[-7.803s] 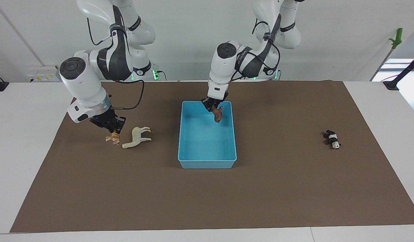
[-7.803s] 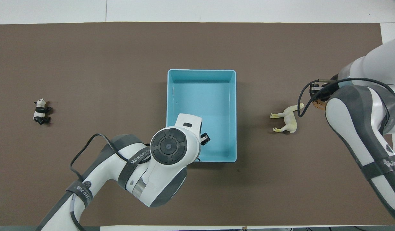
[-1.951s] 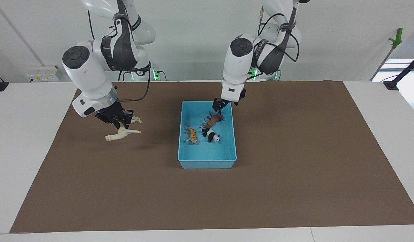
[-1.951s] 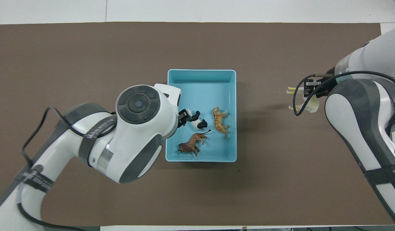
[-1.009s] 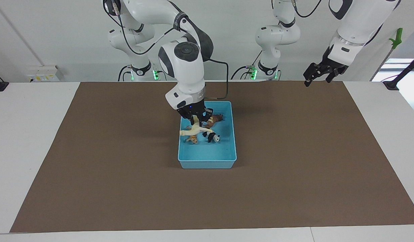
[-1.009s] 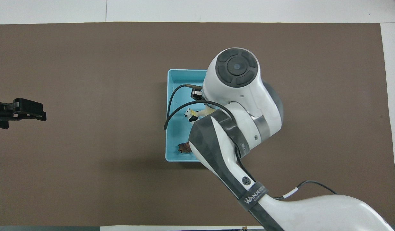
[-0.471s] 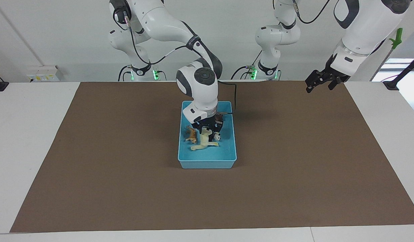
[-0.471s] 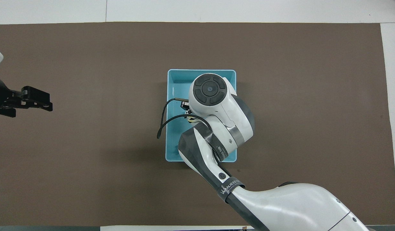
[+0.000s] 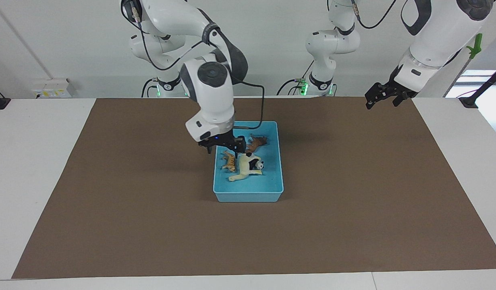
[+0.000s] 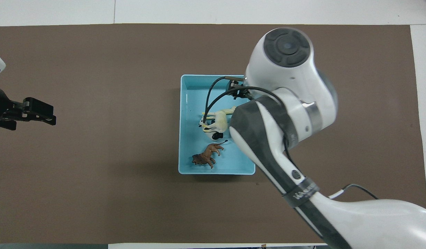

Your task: Put all toys into storage box

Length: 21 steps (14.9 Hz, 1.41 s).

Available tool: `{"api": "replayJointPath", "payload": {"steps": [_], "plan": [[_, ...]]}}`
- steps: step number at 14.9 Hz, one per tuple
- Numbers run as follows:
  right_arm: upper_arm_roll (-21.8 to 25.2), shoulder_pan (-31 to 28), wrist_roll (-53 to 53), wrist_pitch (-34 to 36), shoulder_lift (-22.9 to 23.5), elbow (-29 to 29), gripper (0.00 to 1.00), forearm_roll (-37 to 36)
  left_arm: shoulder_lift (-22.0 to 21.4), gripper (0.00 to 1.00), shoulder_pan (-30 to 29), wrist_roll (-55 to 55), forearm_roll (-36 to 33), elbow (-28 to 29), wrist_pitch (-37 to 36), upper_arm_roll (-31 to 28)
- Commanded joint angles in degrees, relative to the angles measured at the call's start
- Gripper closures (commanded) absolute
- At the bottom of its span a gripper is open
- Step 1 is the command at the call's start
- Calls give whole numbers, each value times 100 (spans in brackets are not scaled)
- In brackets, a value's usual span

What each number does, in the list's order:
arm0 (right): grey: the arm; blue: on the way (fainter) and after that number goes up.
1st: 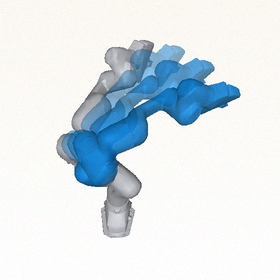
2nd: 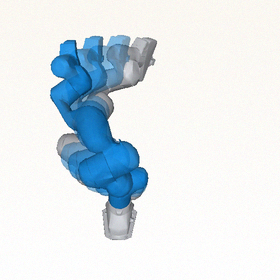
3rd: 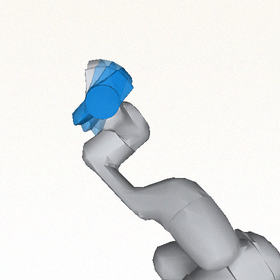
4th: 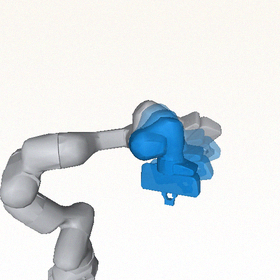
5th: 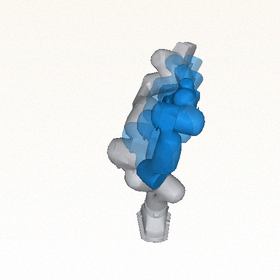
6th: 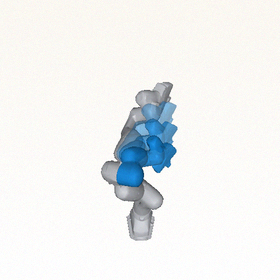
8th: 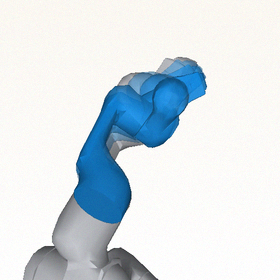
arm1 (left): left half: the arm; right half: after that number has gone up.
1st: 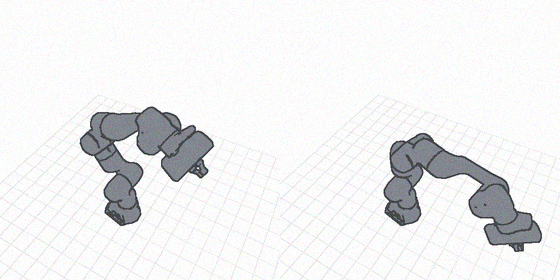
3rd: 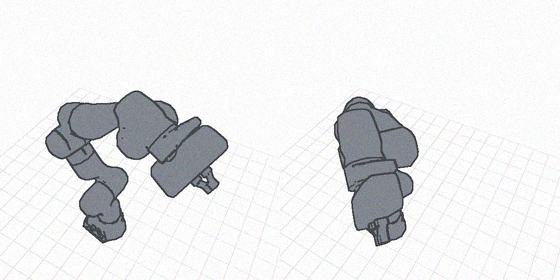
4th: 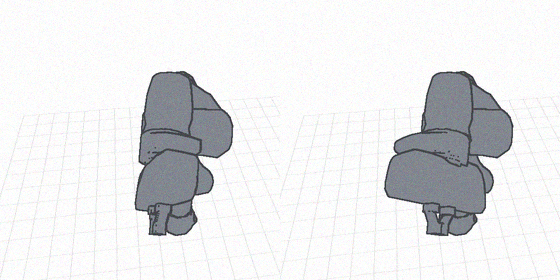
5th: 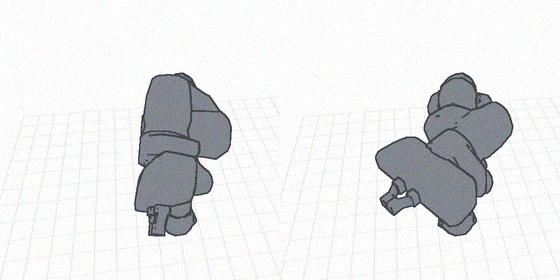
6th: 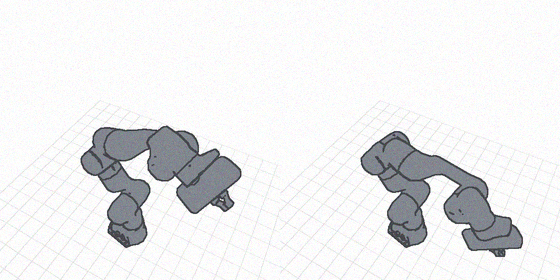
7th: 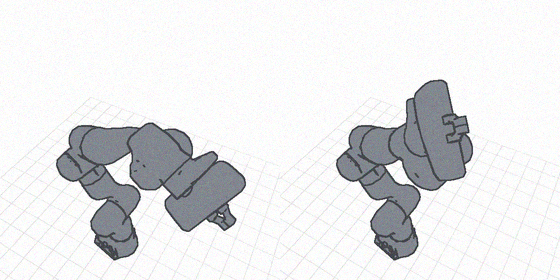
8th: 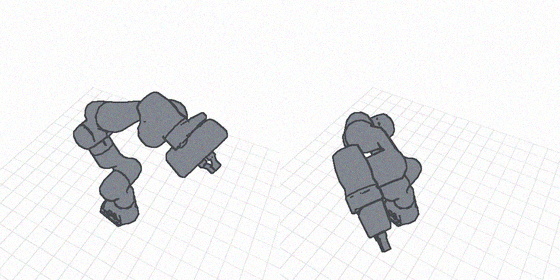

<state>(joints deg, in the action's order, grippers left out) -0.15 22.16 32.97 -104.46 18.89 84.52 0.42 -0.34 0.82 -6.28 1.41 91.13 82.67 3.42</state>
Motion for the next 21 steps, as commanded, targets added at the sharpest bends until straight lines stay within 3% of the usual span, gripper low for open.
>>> {"api": "replayJointPath", "payload": {"steps": [1, 4, 6, 9, 11, 14, 21], "plan": [[-82, -736, -1349, 277, -429, 100, 0, 28, 87, 0, 155, 118, -80, -192, -146, -157], [-64, -1440, -2635, 1083, -964, 179, 0, 11, 69, 0, 182, 224, -89, -157, -84, -166], [-73, -1941, -2927, 1489, -1386, 310, 0, 19, 69, 0, 191, 224, -89, -104, -67, -166], [-64, -2329, -2945, 1569, -1896, 688, 0, 19, 69, 0, 199, 206, -89, -104, -84, -175], [-64, -2531, -2945, 1500, -2213, 1266, 0, 19, 69, 0, 208, 215, -80, -122, -67, -175], [-64, -2602, -3165, 964, -2328, 1725, 0, 19, 78, 0, 217, 215, -80, -131, -66, -183], [-64, -2681, -3183, 1007, -2425, 1876, 0, 10, 78, 0, 217, 188, -80, -131, -31, -175]]}}
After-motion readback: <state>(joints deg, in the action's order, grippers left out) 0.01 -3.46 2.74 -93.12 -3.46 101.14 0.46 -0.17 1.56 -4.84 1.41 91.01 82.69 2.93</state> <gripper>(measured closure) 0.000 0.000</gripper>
